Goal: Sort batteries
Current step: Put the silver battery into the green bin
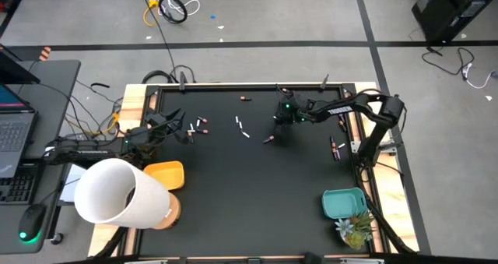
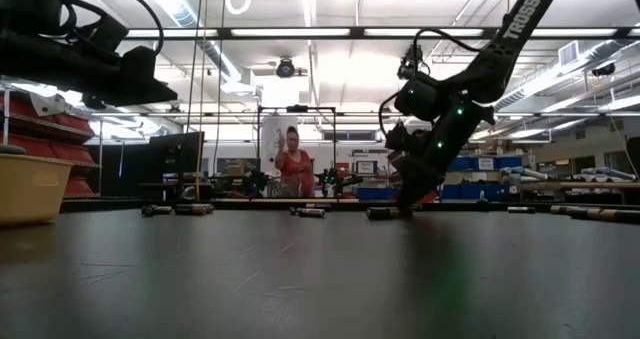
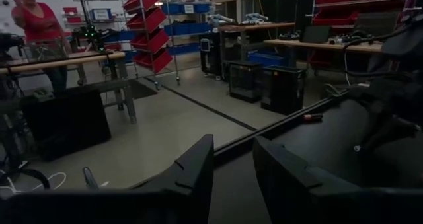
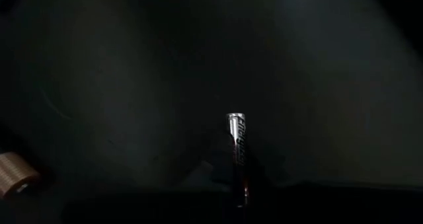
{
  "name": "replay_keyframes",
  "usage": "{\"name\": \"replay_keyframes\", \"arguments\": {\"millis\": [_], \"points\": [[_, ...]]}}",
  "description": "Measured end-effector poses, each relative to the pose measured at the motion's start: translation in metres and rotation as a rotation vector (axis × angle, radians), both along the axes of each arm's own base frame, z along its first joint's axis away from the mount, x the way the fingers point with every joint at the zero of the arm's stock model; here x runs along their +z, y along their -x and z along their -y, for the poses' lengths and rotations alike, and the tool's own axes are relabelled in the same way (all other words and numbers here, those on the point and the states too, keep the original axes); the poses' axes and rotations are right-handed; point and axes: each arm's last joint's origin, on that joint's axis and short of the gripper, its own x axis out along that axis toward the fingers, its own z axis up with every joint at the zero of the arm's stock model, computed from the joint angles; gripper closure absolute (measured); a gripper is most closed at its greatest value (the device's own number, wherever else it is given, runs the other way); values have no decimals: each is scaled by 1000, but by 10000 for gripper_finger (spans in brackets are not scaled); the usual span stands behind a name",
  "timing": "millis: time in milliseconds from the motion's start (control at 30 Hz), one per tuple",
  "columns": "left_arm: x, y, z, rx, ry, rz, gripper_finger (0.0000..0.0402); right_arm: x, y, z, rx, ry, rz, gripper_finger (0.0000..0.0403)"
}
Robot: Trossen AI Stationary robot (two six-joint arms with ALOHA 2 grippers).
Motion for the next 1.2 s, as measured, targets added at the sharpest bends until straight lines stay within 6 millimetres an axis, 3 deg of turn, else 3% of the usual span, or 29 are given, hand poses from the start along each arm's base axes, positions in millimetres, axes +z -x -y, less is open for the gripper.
{"name": "replay_keyframes", "arguments": {"millis": [200,300,400,567,733,900,1067,1200], "points": [[0,0,0,2,-8,-14,280,25,2,-8,20,18,-16,400],[0,0,0,2,-4,-2,280,68,-2,-10,49,99,60,400],[2,0,0,13,1,21,280,102,7,-22,64,148,64,400],[5,1,0,22,2,64,280,159,31,-62,98,179,207,401],[6,1,0,20,31,115,280,193,62,-114,131,81,356,402],[6,-1,1,-52,62,155,280,194,85,-159,141,-22,309,402],[6,-2,2,-86,70,162,280,180,96,-209,388,-208,175,403],[6,-2,2,-90,71,162,280,170,110,-229,334,-317,30,403]]}}
